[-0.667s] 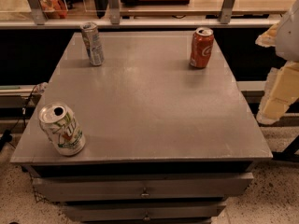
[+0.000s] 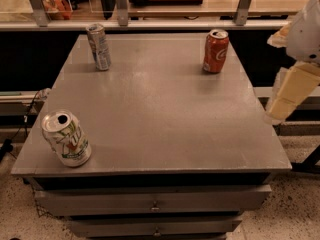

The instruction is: Pick redbull can

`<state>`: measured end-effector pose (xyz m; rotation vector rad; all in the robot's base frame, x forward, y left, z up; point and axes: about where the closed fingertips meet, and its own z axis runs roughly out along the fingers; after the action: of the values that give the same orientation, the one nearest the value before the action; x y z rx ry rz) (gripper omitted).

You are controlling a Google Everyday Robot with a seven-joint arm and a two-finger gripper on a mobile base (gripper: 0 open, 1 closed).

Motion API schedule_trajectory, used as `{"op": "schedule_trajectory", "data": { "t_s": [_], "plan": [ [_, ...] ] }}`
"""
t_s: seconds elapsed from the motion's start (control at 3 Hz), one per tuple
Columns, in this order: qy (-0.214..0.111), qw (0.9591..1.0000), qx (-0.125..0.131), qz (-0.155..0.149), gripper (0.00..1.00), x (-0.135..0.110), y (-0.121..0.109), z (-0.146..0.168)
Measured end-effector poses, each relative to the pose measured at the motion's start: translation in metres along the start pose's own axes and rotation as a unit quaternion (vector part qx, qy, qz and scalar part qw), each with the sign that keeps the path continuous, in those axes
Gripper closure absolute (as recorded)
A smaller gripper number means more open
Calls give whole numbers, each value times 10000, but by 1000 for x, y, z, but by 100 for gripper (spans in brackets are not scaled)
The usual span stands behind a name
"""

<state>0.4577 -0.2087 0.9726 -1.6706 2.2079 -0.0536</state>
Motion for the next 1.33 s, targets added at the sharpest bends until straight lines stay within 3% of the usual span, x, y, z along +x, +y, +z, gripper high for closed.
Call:
{"op": "schedule_trajectory", "data": {
  "t_s": [0.33, 0.67, 1.0, 1.33],
  "plan": [
    [-802, 9961, 0, 379, 0, -50, -41, 40],
    [-1223, 9910, 3, 544, 0, -103, -76, 82],
    [-1616, 9850, -98, 600, 0, -184, -105, 139],
    [-1617, 9850, -98, 601, 0, -184, -105, 139]
  ]
}}
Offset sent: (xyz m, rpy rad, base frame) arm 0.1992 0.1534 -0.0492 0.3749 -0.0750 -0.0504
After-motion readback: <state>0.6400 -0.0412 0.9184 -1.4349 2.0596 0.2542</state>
